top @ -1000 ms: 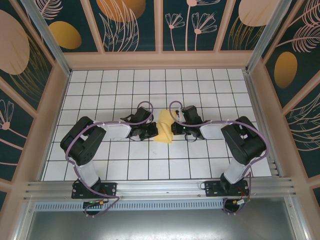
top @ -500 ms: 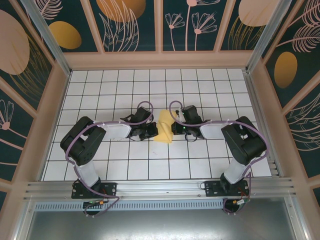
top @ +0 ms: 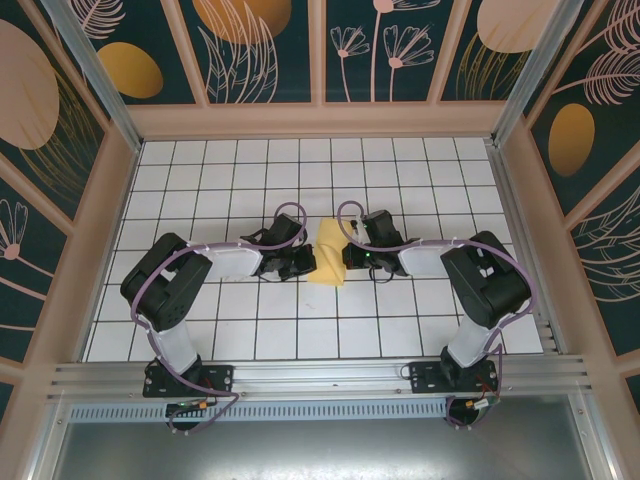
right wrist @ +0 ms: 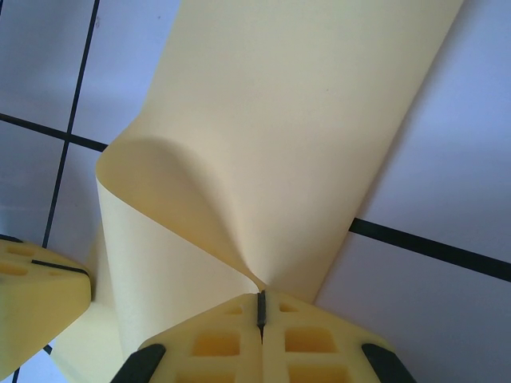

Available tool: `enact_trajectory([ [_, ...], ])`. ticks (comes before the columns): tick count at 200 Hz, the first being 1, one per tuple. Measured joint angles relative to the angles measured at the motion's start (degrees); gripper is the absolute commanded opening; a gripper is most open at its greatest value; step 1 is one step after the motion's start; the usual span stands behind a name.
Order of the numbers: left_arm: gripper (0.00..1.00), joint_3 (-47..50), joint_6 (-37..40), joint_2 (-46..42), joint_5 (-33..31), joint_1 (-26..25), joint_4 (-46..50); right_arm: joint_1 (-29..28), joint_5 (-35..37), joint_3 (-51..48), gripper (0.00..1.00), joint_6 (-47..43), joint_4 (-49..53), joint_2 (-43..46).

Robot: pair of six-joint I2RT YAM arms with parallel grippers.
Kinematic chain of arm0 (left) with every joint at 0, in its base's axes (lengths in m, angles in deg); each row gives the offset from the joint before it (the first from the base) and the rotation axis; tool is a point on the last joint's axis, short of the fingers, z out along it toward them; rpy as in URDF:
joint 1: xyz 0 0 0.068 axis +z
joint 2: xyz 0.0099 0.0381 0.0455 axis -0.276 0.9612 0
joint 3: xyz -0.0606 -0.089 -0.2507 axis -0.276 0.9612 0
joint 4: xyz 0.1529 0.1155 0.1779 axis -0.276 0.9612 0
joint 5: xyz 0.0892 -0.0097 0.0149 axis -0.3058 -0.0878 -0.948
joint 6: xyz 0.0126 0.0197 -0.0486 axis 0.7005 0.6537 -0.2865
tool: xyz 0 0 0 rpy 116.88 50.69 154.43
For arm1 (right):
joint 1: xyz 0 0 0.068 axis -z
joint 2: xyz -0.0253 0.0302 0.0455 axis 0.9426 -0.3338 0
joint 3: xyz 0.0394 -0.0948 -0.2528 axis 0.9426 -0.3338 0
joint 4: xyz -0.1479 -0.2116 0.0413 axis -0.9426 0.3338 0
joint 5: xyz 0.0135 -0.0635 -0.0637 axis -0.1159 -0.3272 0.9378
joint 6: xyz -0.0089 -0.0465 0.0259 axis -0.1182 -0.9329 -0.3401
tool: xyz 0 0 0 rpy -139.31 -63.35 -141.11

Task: Fold a paper plane with a square sheet of paper (pick it up from the middle)
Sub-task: Fold the triangle a second time at the center of the table.

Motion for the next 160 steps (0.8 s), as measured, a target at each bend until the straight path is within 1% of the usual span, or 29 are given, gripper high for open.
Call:
enact_trajectory([
  [23, 0.03, 0.0, 0.0, 0.0, 0.0, 0.0, 0.0, 0.0, 0.0, 0.0, 0.0, 0.0, 0.0, 0.0],
  [60, 0.08, -0.1, 0.0, -0.6, -0.7, 0.0, 0.9, 0.0, 0.0, 0.0, 0.0, 0.0, 0.0, 0.0],
  [72, 0.06, -0.1, 0.0, -1.7, -1.6, 0.0, 2.0, 0.0, 0.0, 0.0, 0.0, 0.0, 0.0, 0.0],
  [90, 0.0, -0.1, -0.3, -4.9, -2.6, 0.3, 2.4, 0.0, 0.0, 0.0, 0.0, 0.0, 0.0, 0.0],
  [98, 0.0, -0.2, -0.5, -6.4, -2.6, 0.3, 1.9, 0.0, 0.0, 0.0, 0.0, 0.0, 0.0, 0.0],
  [111, 0.0, -0.2, -1.6, -7.8, -1.9, 0.6, -0.8, 0.0, 0.0, 0.0, 0.0, 0.0, 0.0, 0.0],
  [126, 0.0, -0.2, -3.4, -7.5, 0.1, 0.7, -5.0, 0.0, 0.0, 0.0, 0.0, 0.0, 0.0, 0.0],
  [160, 0.0, -0.2, -8.2, -2.4, 5.3, 1.0, -14.3, 0.0, 0.0, 0.0, 0.0, 0.0, 0.0, 0.0],
])
